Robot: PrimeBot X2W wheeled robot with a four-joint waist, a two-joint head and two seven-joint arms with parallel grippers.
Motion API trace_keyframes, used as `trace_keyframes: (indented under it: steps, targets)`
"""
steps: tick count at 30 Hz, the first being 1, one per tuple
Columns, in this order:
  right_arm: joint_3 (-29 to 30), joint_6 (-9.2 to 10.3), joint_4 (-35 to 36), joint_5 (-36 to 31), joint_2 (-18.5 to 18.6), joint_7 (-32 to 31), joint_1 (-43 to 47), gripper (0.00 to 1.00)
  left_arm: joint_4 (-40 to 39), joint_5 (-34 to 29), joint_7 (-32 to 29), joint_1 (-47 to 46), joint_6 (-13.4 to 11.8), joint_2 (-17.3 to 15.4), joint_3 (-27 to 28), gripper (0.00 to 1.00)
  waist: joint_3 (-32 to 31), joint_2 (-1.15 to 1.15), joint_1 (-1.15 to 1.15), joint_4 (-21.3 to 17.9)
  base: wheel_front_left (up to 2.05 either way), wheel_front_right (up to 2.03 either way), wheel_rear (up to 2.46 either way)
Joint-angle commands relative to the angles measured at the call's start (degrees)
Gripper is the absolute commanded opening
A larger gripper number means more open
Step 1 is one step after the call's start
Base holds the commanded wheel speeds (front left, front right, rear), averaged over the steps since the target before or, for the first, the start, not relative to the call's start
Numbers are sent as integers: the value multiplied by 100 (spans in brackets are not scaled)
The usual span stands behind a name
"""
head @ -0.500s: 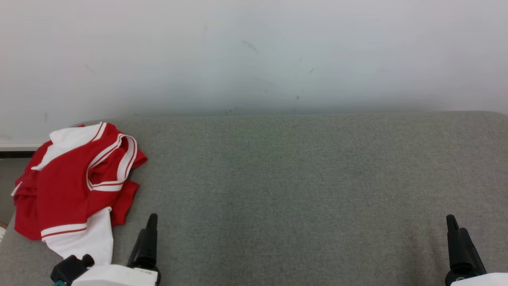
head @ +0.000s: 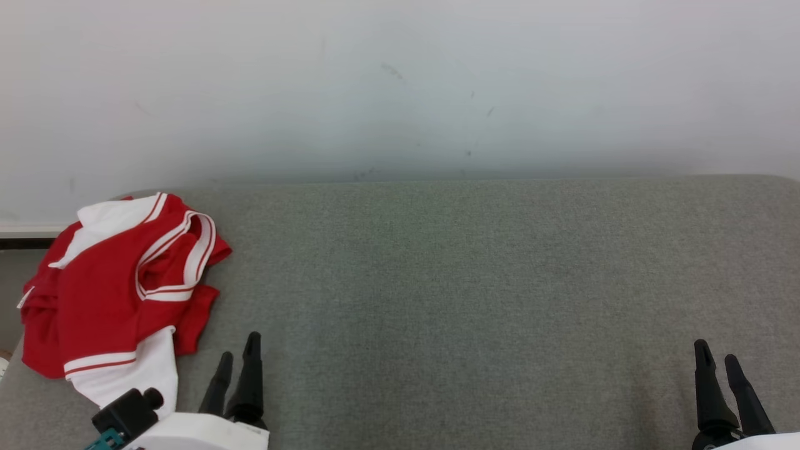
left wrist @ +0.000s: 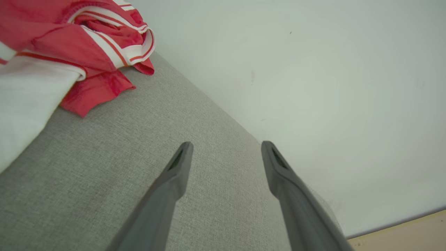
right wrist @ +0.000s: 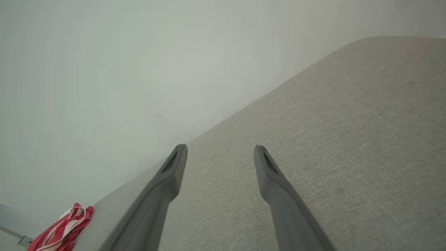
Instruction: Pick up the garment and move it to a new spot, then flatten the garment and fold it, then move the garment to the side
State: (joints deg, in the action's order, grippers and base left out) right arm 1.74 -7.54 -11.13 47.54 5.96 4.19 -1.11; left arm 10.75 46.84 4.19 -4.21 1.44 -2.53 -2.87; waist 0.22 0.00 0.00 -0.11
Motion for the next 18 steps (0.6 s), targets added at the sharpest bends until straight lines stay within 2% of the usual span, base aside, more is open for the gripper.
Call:
trace_keyframes:
  steps: [1,18]
  targets:
    - [-23,4,93,-233,94,66,-27,100,-75,-255,65,-31,-25,-66,-39,100,0,0,0,-4,0,0,0]
    - [-283,5,85,-1354,241,360,29,100,-78,-1595,359,32,-265,-319,-383,100,-14,0,0,4,0,0,0]
